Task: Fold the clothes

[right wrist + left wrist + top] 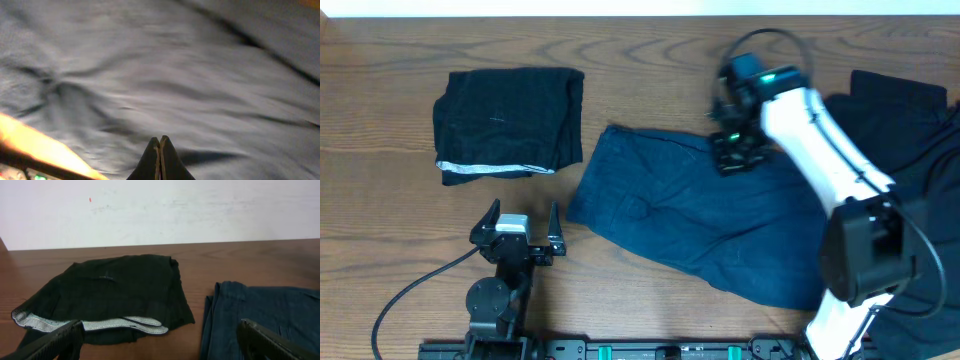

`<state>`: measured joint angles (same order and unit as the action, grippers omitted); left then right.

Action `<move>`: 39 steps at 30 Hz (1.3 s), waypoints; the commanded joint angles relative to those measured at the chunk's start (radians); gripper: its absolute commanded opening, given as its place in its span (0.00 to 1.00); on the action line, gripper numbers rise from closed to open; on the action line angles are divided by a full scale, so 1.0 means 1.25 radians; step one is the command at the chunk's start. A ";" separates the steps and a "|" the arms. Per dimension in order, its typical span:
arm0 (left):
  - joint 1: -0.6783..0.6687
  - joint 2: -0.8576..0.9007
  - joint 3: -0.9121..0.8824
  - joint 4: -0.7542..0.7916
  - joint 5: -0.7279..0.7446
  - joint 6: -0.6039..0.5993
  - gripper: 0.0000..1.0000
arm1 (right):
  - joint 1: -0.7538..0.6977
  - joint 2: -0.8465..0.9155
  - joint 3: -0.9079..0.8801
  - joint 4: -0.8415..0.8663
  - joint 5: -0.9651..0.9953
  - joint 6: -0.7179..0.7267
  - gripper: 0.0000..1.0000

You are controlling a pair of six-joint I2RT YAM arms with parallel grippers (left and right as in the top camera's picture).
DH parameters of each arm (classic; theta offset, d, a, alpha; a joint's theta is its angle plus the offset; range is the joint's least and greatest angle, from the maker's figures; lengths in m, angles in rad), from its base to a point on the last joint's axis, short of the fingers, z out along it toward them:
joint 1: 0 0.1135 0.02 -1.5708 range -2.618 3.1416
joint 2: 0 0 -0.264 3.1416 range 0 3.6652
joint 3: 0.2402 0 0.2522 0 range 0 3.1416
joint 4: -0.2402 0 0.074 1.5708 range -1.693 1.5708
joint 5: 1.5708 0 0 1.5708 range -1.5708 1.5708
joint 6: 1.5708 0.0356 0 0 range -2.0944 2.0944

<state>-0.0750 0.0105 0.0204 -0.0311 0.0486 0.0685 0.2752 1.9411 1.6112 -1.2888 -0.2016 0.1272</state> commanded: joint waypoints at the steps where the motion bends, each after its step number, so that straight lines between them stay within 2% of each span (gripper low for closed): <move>1: -0.004 -0.004 -0.013 -0.029 -0.010 0.008 0.98 | -0.081 -0.010 -0.004 -0.016 0.057 -0.013 0.01; 11: -0.004 -0.004 -0.013 -0.029 -0.010 0.008 0.98 | -0.349 -0.010 -0.078 -0.052 0.063 -0.005 0.01; 18: -0.004 -0.004 -0.013 -0.029 -0.010 0.008 0.98 | -0.478 -0.010 -0.203 0.042 0.147 0.097 0.01; 25: -0.004 -0.004 -0.013 -0.029 -0.010 0.008 0.98 | -0.536 -0.010 -0.319 0.176 0.143 0.105 0.01; 31: -0.004 -0.003 -0.013 -0.029 -0.010 0.008 0.98 | -0.540 -0.008 -0.407 0.308 0.141 0.104 0.01; 39: -0.004 -0.001 -0.013 -0.029 -0.010 0.008 0.98 | -0.605 -0.008 -0.423 0.446 0.246 0.141 0.01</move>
<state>-0.0750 0.0105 0.0204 -0.0311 0.0486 0.0685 -0.4232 1.8751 1.1103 -0.7971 -0.0002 0.2680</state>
